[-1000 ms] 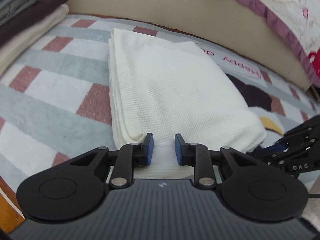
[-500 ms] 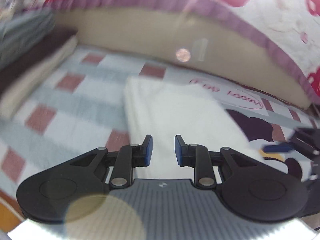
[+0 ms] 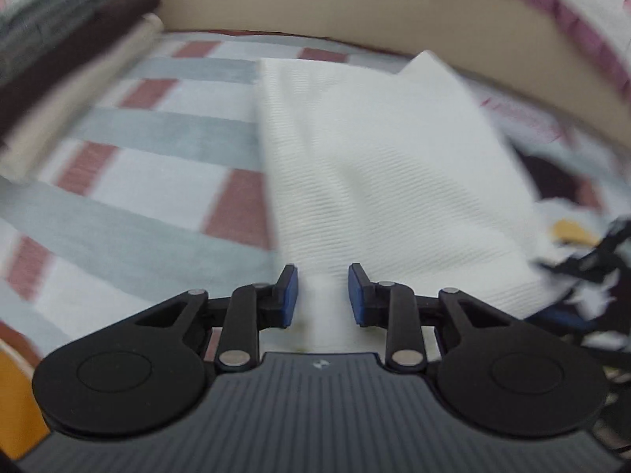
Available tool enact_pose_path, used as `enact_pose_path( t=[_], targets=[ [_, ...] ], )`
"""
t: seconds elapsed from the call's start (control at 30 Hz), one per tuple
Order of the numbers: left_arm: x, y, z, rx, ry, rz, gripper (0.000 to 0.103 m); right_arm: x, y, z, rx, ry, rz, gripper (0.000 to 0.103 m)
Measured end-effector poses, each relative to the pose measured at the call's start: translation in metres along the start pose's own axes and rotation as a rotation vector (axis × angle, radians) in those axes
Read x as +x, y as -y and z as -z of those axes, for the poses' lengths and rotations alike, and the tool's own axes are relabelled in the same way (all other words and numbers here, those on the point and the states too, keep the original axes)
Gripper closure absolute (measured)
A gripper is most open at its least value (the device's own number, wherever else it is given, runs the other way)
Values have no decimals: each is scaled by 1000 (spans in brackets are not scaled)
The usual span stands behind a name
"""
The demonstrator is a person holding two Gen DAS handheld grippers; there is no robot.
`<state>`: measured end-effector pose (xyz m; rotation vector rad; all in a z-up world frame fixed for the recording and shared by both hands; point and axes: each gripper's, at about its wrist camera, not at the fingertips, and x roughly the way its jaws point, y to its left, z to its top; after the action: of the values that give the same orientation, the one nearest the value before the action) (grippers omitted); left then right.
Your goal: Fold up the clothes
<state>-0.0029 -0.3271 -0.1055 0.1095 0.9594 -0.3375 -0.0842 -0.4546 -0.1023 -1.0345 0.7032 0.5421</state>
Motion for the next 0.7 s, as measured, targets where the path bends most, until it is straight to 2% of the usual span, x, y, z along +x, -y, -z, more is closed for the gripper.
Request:
enact_pose_path(
  t=[0.1,0.17,0.2,0.3,0.37,0.43,0.47,0.53,0.6,0.63,0.67,0.7],
  targets=[
    [-7,-9,-2,-29,12,23,76,-3,14,4,70,36,-37,76],
    [-19,-13,-7,-43,57,61,78,0,29,7,156,65,-75,76],
    [-26,-13,-9,-48,84,87,78,-1,35,9,196,89,-84,76],
    [-37,-7,-16,-53,139,235,66,-11,50,14,296,178,-105,76],
    [-34,5,-17,-28,129,281,63,-9,58,15,350,194,-164,76],
    [-24,12,-14,-28,93,300,63,-1,55,14,318,164,-187,76],
    [-17,14,-11,-26,67,292,63,4,50,13,289,138,-196,76],
    [-5,18,-2,-8,30,231,63,9,41,12,279,101,-239,76],
    [-7,23,6,22,40,175,62,18,43,12,331,80,-366,76],
    [-9,26,7,42,44,151,62,25,44,12,360,56,-440,86],
    [-8,27,8,53,47,140,62,33,43,10,370,24,-468,91],
    [-8,29,8,64,51,128,62,39,43,8,366,-3,-458,90]
  ],
)
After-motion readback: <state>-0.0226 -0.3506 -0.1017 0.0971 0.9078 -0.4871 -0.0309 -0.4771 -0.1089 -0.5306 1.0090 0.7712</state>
